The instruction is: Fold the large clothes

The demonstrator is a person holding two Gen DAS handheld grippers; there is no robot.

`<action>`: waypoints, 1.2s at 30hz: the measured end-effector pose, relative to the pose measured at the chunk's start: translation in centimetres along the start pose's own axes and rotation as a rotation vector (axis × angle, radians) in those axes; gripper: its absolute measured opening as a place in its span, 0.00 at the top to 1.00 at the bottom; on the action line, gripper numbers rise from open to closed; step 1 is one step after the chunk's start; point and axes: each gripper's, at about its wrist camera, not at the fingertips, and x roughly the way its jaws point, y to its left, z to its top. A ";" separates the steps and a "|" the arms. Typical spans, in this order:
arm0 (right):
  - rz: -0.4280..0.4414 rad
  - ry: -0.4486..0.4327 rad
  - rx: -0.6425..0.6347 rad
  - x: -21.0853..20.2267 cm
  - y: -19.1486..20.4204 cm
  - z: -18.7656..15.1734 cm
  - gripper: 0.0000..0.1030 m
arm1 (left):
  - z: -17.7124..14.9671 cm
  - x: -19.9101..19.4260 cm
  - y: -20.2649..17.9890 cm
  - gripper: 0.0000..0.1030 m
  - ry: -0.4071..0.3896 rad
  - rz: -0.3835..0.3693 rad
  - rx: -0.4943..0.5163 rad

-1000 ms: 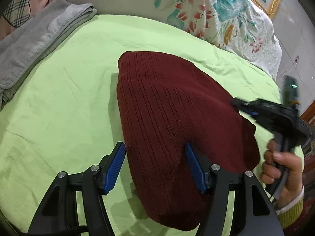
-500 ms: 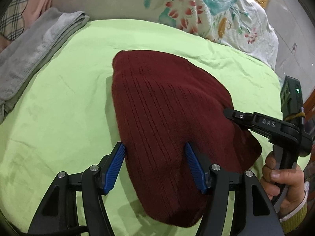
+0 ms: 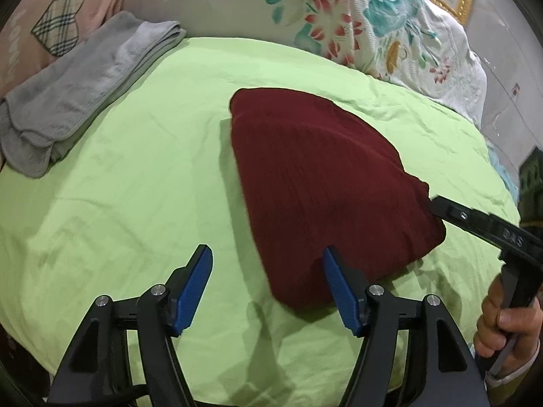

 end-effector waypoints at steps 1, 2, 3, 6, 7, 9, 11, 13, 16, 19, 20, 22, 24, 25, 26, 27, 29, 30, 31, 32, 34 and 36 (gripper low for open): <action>-0.010 0.000 -0.010 -0.4 0.2 -0.4 0.50 | -0.3 -0.3 0.2 0.33 0.000 0.006 -0.004; -0.020 0.001 -0.023 -0.7 0.4 -0.9 0.48 | -0.6 -0.5 0.2 0.31 0.001 0.009 -0.005; -0.030 0.004 -0.039 -1.1 0.7 -1.3 0.47 | -1.0 -0.7 0.2 0.28 0.001 0.014 -0.004; -0.046 0.012 -0.073 -1.8 1.3 -2.8 0.40 | -2.0 -1.1 0.4 0.22 0.008 0.031 0.008; -0.053 0.014 -0.088 -2.1 1.5 -3.3 0.37 | -2.5 -1.2 0.4 0.22 0.015 0.039 0.013; -0.072 0.020 -0.121 -2.5 1.9 -4.5 0.32 | -3.6 -1.2 0.6 0.22 0.034 0.057 0.023; -0.086 0.029 -0.142 -2.8 2.1 -5.4 0.28 | -4.3 -1.1 0.8 0.21 0.054 0.073 0.034; -0.099 0.047 -0.158 -2.9 2.2 -6.4 0.26 | -5.4 -0.9 0.8 0.21 0.070 0.103 0.048; -0.106 0.068 -0.159 -3.0 1.9 -7.2 0.25 | -6.6 -0.6 0.7 0.21 0.091 0.129 0.064; -0.123 0.081 -0.168 -3.2 1.9 -7.7 0.24 | -7.1 -0.6 0.4 0.22 0.091 0.133 0.072; -0.125 0.085 -0.173 -3.3 1.9 -7.9 0.24 | -7.2 -0.7 0.4 0.22 0.089 0.134 0.073; -0.122 0.087 -0.174 -3.5 2.0 -8.2 0.24 | -7.1 -1.1 0.3 0.22 0.086 0.136 0.070; -0.122 0.090 -0.184 -3.8 2.1 -8.1 0.24 | -6.7 -1.9 0.1 0.22 0.065 0.137 0.073; -0.120 0.089 -0.196 -4.1 2.3 -8.0 0.24 | -6.2 -3.0 -0.1 0.23 0.021 0.145 0.083; -0.118 0.085 -0.204 -4.5 2.4 -7.8 0.24 | -5.9 -3.9 -0.3 0.23 -0.022 0.154 0.097; -0.114 0.076 -0.217 -5.0 2.7 -7.5 0.24 | -5.7 -4.8 -0.7 0.23 -0.055 0.162 0.110; -0.103 0.053 -0.241 -6.1 3.3 -6.8 0.23 | -4.7 -6.8 -1.4 0.22 -0.120 0.183 0.155; -0.101 0.042 -0.250 -6.6 3.6 -6.4 0.22 | -4.2 -7.5 -1.8 0.21 -0.131 0.197 0.192; -0.098 0.025 -0.262 -7.3 3.9 -5.9 0.20 | -3.8 -8.1 -2.3 0.20 -0.140 0.222 0.231; -0.093 0.003 -0.273 -8.0 4.2 -5.4 0.17 | -3.4 -8.6 -2.5 0.14 -0.151 0.245 0.244; -0.088 -0.027 -0.284 -8.9 4.5 -4.8 0.11 | -2.7 -9.0 -2.4 0.02 -0.152 0.254 0.238; -0.085 -0.046 -0.288 -9.2 4.7 -4.5 0.00 | -2.4 -8.8 -2.1 0.01 -0.147 0.238 0.224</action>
